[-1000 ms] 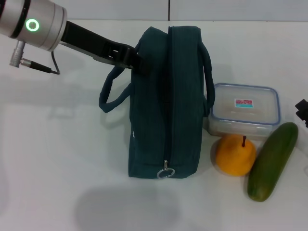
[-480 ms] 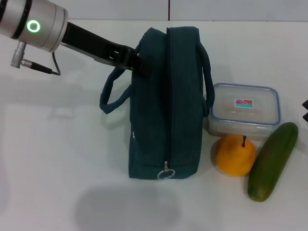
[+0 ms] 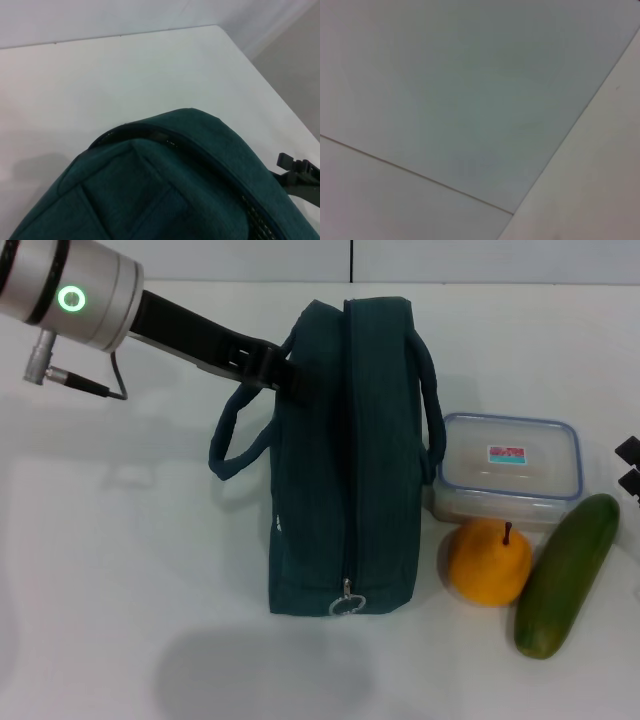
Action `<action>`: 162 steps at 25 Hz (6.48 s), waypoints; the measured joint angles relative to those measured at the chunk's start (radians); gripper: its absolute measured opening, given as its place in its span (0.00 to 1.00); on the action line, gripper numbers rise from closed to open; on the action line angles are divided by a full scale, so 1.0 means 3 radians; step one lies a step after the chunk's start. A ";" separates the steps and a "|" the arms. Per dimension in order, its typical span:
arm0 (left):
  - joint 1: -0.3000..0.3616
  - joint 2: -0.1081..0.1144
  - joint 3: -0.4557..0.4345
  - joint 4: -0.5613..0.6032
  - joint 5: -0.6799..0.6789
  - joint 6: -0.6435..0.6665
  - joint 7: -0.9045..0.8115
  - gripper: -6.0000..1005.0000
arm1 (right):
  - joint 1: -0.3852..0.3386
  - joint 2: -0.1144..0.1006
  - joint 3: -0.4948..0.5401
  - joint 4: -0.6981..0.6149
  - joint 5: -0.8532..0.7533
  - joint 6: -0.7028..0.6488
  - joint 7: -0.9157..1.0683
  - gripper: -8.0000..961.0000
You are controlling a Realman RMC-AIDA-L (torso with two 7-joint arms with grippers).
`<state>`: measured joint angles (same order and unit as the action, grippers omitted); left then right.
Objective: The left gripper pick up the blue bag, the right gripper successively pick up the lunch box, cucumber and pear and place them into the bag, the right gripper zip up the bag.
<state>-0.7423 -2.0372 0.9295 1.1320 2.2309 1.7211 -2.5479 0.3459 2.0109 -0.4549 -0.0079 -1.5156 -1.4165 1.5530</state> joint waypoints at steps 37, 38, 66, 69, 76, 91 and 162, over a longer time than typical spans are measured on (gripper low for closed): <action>-0.0033 0.0000 -0.0021 -0.0082 0.0018 -0.0011 0.0116 0.06 | 0.0169 0.0017 -0.0138 0.0099 -0.0015 0.0085 -0.0056 0.88; -0.0033 0.0000 -0.0021 -0.0082 0.0018 -0.0011 0.0116 0.06 | 0.0173 0.0018 -0.0137 0.0101 -0.0015 0.0096 -0.0055 0.88; -0.0034 0.0005 -0.0020 -0.0082 0.0016 -0.0022 0.0133 0.06 | 0.0228 0.0031 -0.0039 0.0272 0.0005 0.0179 -0.0017 0.69; -0.0035 0.0005 -0.0020 -0.0082 0.0018 -0.0037 0.0133 0.06 | 0.0225 0.0031 -0.0038 0.0273 0.0005 0.0180 -0.0014 0.56; -0.0046 0.0006 -0.0020 -0.0082 0.0019 -0.0044 0.0133 0.06 | 0.0216 0.0031 -0.0038 0.0277 0.0005 0.0185 0.0028 0.34; -0.0052 0.0006 -0.0020 -0.0082 0.0019 -0.0046 0.0127 0.06 | 0.0199 0.0026 0.0024 0.0273 0.0005 0.0178 0.0029 0.21; -0.0144 -0.0015 0.0000 -0.0082 0.0021 -0.0127 0.0214 0.06 | 0.0175 0.0011 0.0267 0.0158 0.0218 -0.0312 0.0881 0.11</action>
<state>-0.7854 -2.0418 0.9296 1.1076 2.2371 1.6830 -2.4837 0.3983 2.0141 -0.3748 0.0395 -1.4501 -1.5102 1.8174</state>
